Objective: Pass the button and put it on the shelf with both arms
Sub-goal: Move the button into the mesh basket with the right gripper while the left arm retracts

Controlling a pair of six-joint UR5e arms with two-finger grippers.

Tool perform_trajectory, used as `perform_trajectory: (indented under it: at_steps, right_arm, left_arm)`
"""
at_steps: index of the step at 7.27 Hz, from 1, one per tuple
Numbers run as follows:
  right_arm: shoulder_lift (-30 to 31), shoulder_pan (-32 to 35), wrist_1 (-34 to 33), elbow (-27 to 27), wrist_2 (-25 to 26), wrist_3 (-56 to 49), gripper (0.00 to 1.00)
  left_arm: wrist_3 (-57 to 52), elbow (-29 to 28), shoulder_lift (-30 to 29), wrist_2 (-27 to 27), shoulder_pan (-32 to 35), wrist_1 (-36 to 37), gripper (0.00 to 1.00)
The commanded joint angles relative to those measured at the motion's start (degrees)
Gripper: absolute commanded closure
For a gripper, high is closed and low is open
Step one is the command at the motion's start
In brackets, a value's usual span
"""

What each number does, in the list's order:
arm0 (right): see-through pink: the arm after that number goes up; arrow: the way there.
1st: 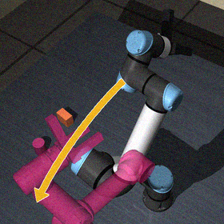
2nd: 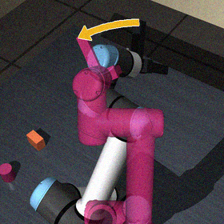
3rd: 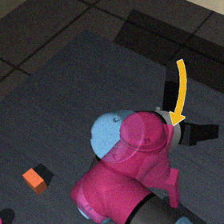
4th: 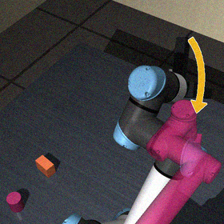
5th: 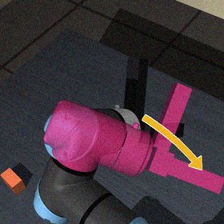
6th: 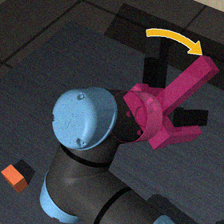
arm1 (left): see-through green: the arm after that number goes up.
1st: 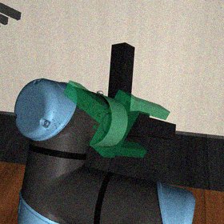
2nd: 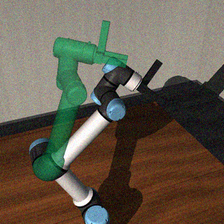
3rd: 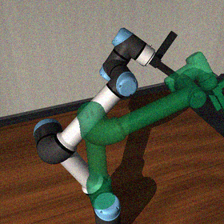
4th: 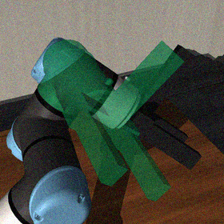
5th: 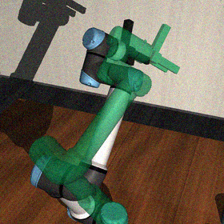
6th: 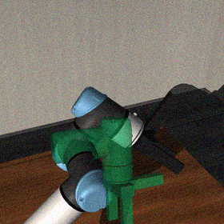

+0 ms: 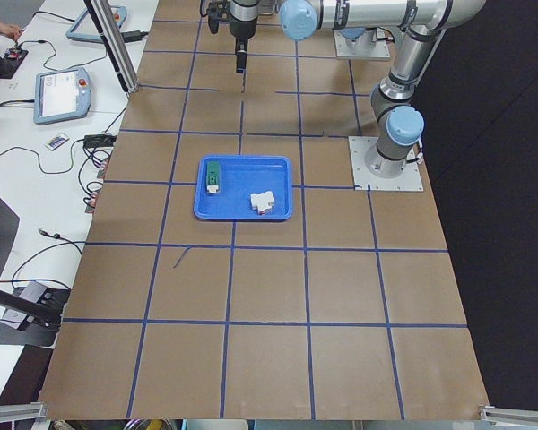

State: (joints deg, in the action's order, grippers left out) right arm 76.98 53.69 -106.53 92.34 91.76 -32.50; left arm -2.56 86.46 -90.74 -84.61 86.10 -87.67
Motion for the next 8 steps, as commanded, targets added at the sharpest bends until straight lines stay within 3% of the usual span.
perform_trajectory:
  at_steps: [1, 3, 6, 8]
  right_arm:
    - [-1.4, -1.3, -1.7, -0.1, -2.7, -4.3, 0.03]
    - [-1.5, -1.3, -1.4, -0.1, -3.0, -4.7, 0.0]
    - [1.1, 0.0, -0.4, -0.4, -3.9, -4.2, 0.0]
    - [8.4, 10.8, 7.0, -3.7, -4.0, 3.2, 0.0]
  left_arm:
    - [-3.0, -1.6, -1.1, -6.2, 1.4, -4.2, 0.0]
    - [-3.9, 1.7, 0.8, -6.7, 1.4, -3.8, 0.0]
    - [-3.2, -1.5, -0.6, -5.6, 0.7, -5.3, 0.0]
    - [-3.3, -1.2, -0.2, -5.1, 0.8, -5.4, 0.0]
